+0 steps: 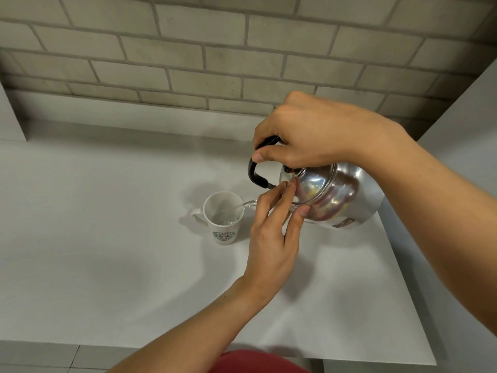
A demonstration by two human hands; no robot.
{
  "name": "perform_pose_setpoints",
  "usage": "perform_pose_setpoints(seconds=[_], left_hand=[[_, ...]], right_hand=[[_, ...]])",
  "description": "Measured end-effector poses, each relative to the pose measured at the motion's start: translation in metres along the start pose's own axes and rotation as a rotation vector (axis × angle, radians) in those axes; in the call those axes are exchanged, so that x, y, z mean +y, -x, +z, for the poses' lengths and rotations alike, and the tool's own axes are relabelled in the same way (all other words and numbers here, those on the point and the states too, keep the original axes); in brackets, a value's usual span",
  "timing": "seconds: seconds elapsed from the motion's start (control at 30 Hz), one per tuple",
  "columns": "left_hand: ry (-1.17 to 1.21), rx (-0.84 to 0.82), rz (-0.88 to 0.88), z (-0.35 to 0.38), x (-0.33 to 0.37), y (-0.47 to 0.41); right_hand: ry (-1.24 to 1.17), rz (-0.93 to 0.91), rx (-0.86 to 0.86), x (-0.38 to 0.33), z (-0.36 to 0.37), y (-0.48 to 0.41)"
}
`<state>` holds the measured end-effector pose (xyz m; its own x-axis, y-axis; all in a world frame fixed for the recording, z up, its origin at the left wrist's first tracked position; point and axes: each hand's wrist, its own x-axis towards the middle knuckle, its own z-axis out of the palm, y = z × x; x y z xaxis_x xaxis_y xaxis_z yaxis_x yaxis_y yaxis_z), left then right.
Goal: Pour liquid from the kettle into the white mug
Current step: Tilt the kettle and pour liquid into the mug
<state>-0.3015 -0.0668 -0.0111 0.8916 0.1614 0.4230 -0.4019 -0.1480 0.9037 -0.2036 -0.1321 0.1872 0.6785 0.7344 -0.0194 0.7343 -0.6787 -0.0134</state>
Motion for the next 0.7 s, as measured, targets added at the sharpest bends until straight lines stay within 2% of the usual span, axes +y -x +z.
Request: perform_pose_setpoints(seconds=[0.7], left_hand=[[0.052,0.037,0.008,0.0002,0.0019,-0.0027]], right_hand=[[0.028,-0.001,-0.036,-0.004,-0.0045,-0.0092]])
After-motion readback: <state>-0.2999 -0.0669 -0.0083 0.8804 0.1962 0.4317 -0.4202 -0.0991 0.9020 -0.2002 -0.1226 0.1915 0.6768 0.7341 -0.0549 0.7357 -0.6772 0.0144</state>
